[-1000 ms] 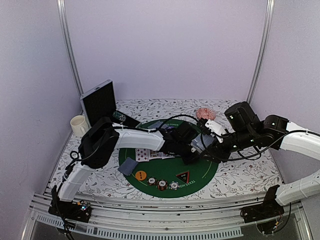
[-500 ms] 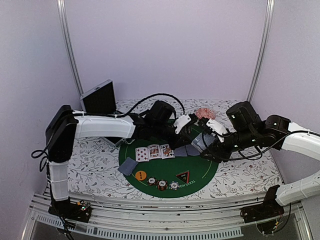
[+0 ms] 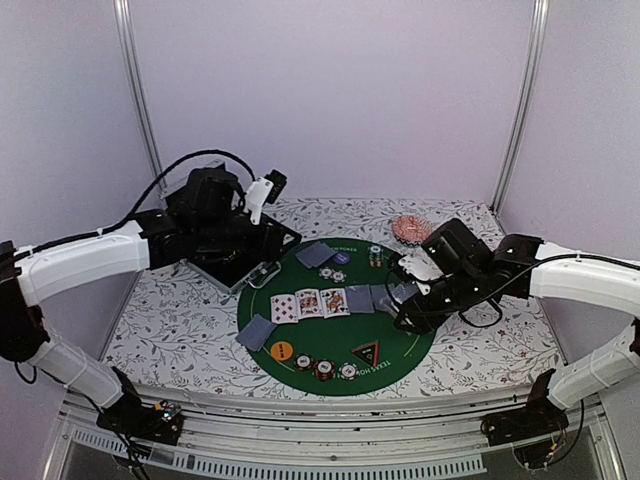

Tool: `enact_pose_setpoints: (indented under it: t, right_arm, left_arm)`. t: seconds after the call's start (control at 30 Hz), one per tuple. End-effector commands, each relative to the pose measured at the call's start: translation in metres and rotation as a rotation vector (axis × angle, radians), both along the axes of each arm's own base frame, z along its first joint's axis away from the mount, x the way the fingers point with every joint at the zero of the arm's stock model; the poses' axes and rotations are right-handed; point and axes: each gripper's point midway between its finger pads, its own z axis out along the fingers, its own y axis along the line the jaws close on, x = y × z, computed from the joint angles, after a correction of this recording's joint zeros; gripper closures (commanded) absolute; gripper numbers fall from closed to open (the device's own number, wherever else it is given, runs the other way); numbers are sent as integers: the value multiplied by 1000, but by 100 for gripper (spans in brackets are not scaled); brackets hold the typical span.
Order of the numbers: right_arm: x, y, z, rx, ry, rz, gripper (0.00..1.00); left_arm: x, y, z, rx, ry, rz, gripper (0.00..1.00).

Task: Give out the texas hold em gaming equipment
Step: Place the face-down deck piles on the poker table mat.

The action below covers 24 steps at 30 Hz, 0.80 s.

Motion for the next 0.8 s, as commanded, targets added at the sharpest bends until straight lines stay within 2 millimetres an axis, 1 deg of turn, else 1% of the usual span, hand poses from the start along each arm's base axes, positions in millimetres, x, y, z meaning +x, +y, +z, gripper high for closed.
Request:
enact_pose_setpoints:
  t: [0.0, 0.07, 0.2, 0.3, 0.37, 0.47, 0.63, 0.77]
  right_arm:
    - [2, -8, -44, -95, 126, -128, 53]
    - [0, -11, -63, -127, 169, -171, 53]
    - [-3, -16, -92, -164, 227, -230, 53]
    - [-4, -19, -112, -204, 259, -258, 53]
    - [-4, -16, -123, -216, 281, -264, 53]
    - [1, -15, -133, -240, 282, -281, 53]
    - [11, -13, -141, -277, 266, -305, 53]
    - [11, -12, -150, -307, 287, -298, 50]
  left_arm:
    - [-5, 53, 8, 48, -39, 167, 32]
    - [-10, 71, 17, 58, -70, 211, 27]
    - [-20, 95, 30, 62, -111, 259, 22]
    - [-24, 103, 31, 68, -126, 271, 19]
    - [-25, 106, 30, 78, -131, 273, 19]
    - [-26, 109, 27, 98, -133, 277, 19]
    - [-27, 113, 28, 111, -148, 282, 18]
    - [-28, 115, 33, 112, -165, 280, 18]
